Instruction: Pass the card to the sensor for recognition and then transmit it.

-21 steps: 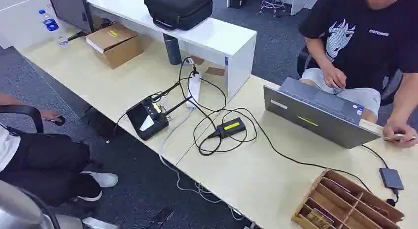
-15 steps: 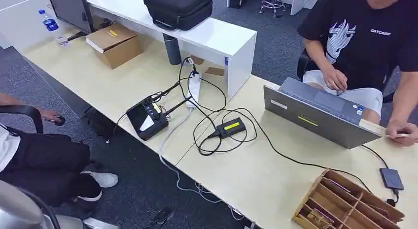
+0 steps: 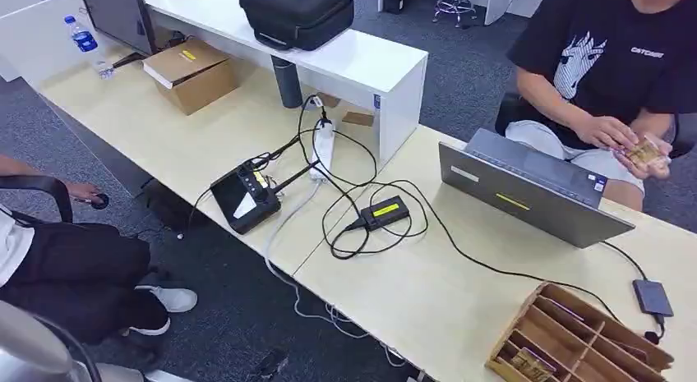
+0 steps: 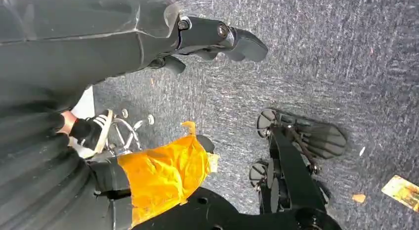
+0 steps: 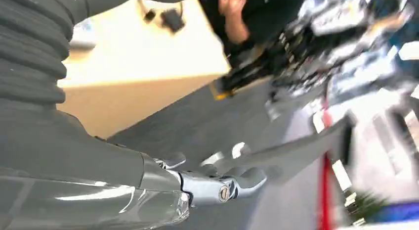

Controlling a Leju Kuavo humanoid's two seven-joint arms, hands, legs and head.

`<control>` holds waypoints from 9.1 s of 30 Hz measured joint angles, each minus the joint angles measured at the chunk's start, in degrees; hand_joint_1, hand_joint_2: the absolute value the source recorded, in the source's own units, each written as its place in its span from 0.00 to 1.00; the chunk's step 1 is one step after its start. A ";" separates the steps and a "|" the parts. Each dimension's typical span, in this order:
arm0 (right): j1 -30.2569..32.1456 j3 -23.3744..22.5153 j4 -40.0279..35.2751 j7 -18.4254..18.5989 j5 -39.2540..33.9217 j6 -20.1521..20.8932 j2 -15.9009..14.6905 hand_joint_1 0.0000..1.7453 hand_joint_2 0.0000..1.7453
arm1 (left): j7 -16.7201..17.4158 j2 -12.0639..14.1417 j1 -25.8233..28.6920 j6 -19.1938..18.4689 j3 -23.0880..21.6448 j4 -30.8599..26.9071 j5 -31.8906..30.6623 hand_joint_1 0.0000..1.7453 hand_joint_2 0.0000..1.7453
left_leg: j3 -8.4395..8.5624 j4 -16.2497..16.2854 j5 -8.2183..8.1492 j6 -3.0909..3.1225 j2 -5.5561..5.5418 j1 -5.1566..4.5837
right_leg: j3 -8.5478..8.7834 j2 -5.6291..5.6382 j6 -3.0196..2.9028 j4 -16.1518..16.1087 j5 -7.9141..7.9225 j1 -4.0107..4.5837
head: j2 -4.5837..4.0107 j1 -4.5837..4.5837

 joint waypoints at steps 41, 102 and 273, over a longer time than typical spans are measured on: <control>-37.97 60.77 13.10 15.49 80.27 -32.92 -10.10 0.00 1.00 | 1.22 0.94 -4.73 -4.15 -11.67 1.01 0.64 0.00 1.00 | -0.11 0.01 0.44 -0.20 0.04 0.09 | -0.13 0.10 -0.18 0.09 0.40 0.06 | 0.00 -0.02; -10.86 51.30 -13.22 0.47 42.14 -22.12 -15.17 1.00 1.00 | -1.42 0.06 -0.93 -4.81 -8.79 1.05 2.67 0.00 1.00 | -0.24 0.01 0.33 -0.16 -0.02 0.08 | -0.26 0.01 -0.11 0.01 0.34 0.05 | 0.00 0.00; -32.49 73.29 3.28 12.30 57.14 -16.94 -6.69 0.00 1.00 | -1.64 -0.35 -2.84 -4.44 -13.31 1.49 2.67 0.00 1.00 | -0.32 0.01 0.38 -0.23 0.02 0.10 | -0.41 0.06 -0.13 0.07 0.34 0.06 | 0.00 -0.02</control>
